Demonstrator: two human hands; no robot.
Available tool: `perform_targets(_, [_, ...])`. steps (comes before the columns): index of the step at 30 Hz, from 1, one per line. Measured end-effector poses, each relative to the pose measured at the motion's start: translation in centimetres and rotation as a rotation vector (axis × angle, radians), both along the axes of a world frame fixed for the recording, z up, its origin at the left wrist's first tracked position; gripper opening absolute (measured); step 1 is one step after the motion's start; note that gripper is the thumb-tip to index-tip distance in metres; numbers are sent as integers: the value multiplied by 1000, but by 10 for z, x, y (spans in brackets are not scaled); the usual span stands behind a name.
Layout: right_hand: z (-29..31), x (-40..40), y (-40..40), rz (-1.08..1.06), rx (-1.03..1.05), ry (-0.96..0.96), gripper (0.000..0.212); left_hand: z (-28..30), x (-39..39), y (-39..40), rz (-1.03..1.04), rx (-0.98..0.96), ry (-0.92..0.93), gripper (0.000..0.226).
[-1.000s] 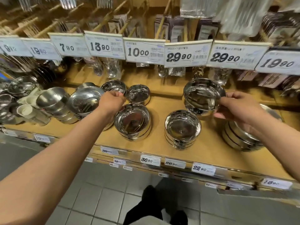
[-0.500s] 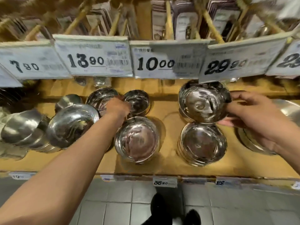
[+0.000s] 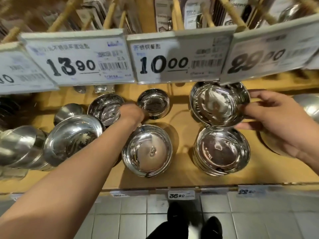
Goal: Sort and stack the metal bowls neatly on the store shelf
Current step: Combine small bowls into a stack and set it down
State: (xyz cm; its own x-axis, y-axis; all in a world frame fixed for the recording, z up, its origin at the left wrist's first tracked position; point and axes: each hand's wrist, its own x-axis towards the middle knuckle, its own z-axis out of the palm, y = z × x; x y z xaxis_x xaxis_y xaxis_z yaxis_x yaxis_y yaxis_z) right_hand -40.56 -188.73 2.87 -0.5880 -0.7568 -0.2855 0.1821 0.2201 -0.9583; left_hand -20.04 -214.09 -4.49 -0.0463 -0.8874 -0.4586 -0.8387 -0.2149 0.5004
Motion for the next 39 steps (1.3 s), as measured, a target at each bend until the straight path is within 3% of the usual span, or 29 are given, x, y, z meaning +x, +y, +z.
perform_targets(2, [0,-4,4,-28,9,14,27,-8,-8,-10,-79,25,41,44])
perform_targets(6, [4,-8,14,-55,24,28,29,-12,-20,-23,-98,269,161,26])
perform_targets(10, [7,-7,23,-47,72,29,27,-16,-28,-25,-56,371,228,17])
perform_targets(17, [15,-4,35,-42,148,18,22,15,-30,-17,-71,274,311,6])
perform_targets(21, [18,5,43,-70,194,-10,20,51,-18,5,-25,187,396,12])
perform_targets(24, [23,12,49,-48,196,-28,21,73,0,28,-52,265,388,7])
perform_targets(32, [13,8,61,-16,234,-50,9,101,30,67,-61,269,317,25])
perform_targets(39, [10,-1,72,64,218,-101,16,110,52,75,84,262,308,15])
